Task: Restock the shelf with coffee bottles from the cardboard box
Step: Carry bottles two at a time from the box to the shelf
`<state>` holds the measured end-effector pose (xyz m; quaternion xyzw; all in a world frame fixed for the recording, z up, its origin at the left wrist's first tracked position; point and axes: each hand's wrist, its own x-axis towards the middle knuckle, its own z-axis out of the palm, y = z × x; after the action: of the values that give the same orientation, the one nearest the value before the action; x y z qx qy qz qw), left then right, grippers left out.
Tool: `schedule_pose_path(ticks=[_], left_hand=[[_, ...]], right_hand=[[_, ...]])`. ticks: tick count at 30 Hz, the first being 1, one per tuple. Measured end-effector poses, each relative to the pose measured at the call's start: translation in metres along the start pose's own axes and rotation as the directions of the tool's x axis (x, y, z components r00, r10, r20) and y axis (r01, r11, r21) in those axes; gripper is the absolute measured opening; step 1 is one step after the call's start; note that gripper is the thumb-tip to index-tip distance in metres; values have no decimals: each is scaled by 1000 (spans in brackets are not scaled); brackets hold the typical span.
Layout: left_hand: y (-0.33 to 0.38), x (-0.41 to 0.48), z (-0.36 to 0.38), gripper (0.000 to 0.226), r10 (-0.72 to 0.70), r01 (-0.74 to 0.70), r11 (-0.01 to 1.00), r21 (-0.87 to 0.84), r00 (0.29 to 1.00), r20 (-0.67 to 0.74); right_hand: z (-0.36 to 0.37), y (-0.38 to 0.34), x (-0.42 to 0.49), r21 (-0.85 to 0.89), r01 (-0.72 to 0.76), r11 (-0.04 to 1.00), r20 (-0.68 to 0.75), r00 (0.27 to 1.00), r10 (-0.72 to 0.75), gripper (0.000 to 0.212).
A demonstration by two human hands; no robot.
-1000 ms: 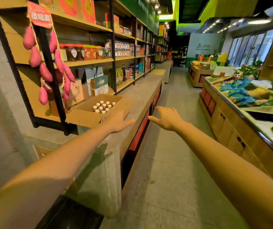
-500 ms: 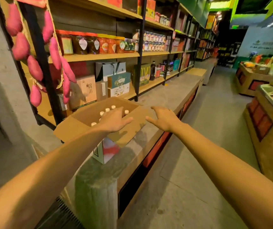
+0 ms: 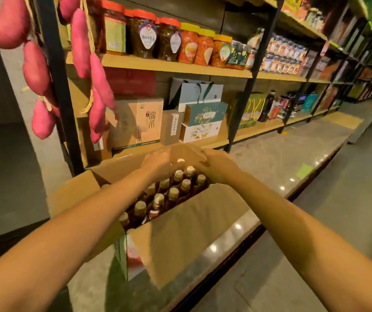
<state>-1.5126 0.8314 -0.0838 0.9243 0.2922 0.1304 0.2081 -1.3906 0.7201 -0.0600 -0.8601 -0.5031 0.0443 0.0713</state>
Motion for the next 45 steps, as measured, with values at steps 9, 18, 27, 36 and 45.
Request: schedule_pose_path(ticks=[9, 18, 27, 36, 45], left_hand=[[-52, 79, 37, 63, -202, 200, 979, 48, 979, 22], [-72, 117, 92, 65, -520, 518, 847, -123, 854, 10], [-82, 131, 129, 48, -722, 691, 685, -232, 685, -94], [-97, 151, 143, 38, -834, 802, 521, -292, 551, 25], [-102, 165, 151, 46, -881, 884, 466, -39, 468, 74]], right_hand=[[31, 27, 116, -18, 77, 997, 31, 997, -77, 40], [101, 46, 190, 335, 161, 929, 93, 975, -203, 41], [148, 49, 228, 395, 131, 909, 153, 967, -206, 40], [172, 44, 255, 503, -65, 862, 327, 937, -120, 42], [197, 47, 268, 456, -80, 887, 385, 916, -116, 36]])
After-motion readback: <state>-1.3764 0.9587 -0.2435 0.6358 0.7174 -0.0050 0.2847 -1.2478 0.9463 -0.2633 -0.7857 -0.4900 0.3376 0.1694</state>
